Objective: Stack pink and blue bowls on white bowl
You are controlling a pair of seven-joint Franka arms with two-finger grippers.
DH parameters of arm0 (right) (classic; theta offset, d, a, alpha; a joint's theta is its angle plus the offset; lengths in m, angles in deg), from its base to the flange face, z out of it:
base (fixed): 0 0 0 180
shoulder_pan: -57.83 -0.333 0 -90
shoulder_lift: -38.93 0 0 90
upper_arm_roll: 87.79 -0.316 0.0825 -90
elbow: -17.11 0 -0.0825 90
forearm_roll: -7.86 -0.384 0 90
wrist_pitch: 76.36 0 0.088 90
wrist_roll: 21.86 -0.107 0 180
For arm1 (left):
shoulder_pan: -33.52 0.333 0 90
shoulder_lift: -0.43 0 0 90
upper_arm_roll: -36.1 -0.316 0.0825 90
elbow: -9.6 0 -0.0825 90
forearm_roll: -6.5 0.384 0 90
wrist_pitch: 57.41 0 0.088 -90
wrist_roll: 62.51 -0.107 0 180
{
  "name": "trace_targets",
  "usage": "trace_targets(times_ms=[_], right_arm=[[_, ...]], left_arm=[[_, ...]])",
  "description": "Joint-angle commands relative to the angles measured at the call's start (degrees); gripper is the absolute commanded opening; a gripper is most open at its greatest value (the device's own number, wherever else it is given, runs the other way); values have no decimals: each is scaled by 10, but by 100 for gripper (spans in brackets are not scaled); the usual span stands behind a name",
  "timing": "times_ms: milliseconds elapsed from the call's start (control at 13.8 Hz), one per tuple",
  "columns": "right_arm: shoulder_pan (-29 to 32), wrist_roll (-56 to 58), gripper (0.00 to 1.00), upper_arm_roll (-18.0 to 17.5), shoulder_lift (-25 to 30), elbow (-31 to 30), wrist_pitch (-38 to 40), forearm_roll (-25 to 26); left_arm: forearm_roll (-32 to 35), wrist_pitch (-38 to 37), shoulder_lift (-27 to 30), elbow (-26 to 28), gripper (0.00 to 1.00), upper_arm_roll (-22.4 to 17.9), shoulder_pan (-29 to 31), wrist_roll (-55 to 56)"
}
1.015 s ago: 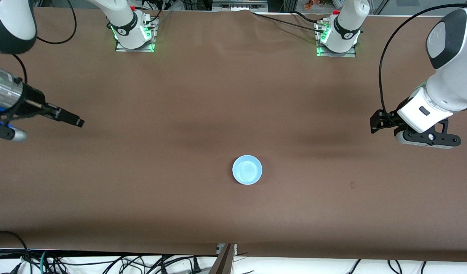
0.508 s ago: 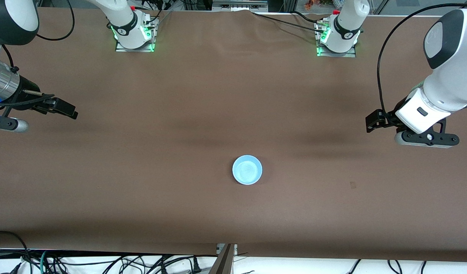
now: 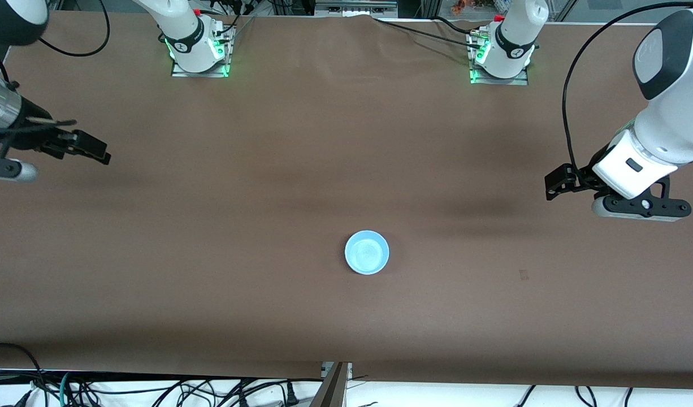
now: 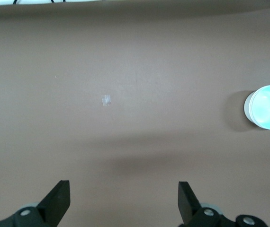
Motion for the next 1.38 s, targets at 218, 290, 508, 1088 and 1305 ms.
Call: trace_targets(times_ms=[218, 290, 508, 1088, 1305], right_arm=[[19, 21, 100, -17, 47, -38, 1, 9], [21, 20, 100, -16, 46, -38, 1, 12], [21, 27, 100, -11, 33, -23, 2, 16], [2, 20, 100, -19, 33, -8, 26, 24], [3, 24, 100, -17, 35, -10, 40, 23]], left_arm=[[3, -22, -19, -34, 100, -1, 5, 1], [3, -22, -19, -34, 100, -1, 4, 2], [4, -27, -19, -34, 100, -1, 4, 2], [4, -28, -20, -34, 100, -1, 3, 4], [4, -28, -19, -34, 100, -1, 3, 5]])
